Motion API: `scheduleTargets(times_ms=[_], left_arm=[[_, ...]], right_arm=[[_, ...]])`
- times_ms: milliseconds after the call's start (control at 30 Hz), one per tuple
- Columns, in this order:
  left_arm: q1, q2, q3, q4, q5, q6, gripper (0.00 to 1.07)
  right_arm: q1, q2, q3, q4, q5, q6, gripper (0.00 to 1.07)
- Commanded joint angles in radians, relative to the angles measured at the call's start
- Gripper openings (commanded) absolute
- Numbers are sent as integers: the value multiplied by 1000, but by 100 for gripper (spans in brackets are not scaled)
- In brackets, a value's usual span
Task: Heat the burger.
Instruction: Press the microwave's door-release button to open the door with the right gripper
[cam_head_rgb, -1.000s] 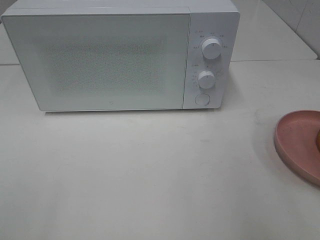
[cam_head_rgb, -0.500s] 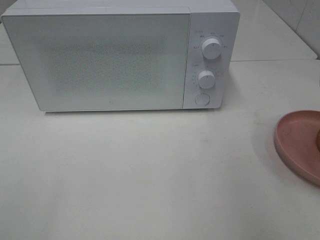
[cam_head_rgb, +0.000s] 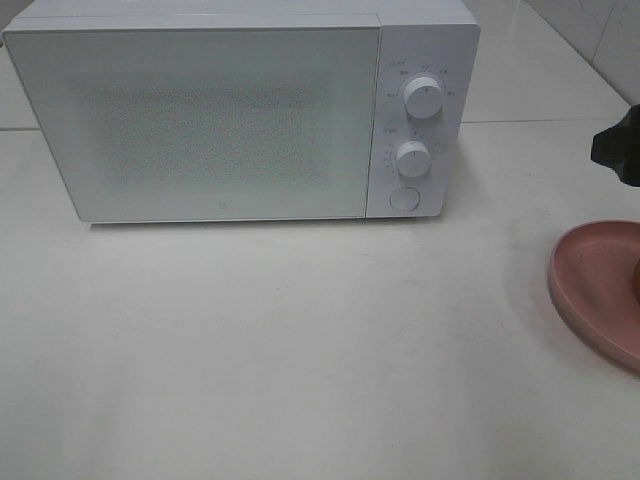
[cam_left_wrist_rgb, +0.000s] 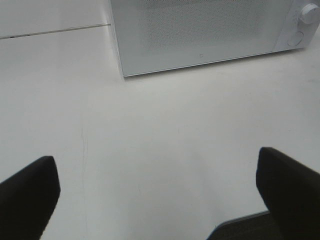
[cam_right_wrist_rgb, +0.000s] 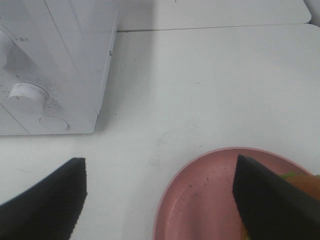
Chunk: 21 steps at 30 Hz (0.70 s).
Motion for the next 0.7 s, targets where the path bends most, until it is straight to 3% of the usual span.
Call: scheduleTargets(times_ms=[33, 233, 433, 700], left_arm=[[-3, -24, 2, -3, -8, -7, 100], [-3, -24, 2, -3, -8, -7, 100], [-3, -24, 2, -3, -8, -7, 100], [-3, -24, 2, -3, -8, -7, 100]], right_arm=[[1, 31, -6, -2, -51, 12, 76], [11, 90, 29, -2, -205, 11, 76], [95, 115, 120, 14, -427, -1, 76], [201, 157, 210, 176, -652, -146, 76]])
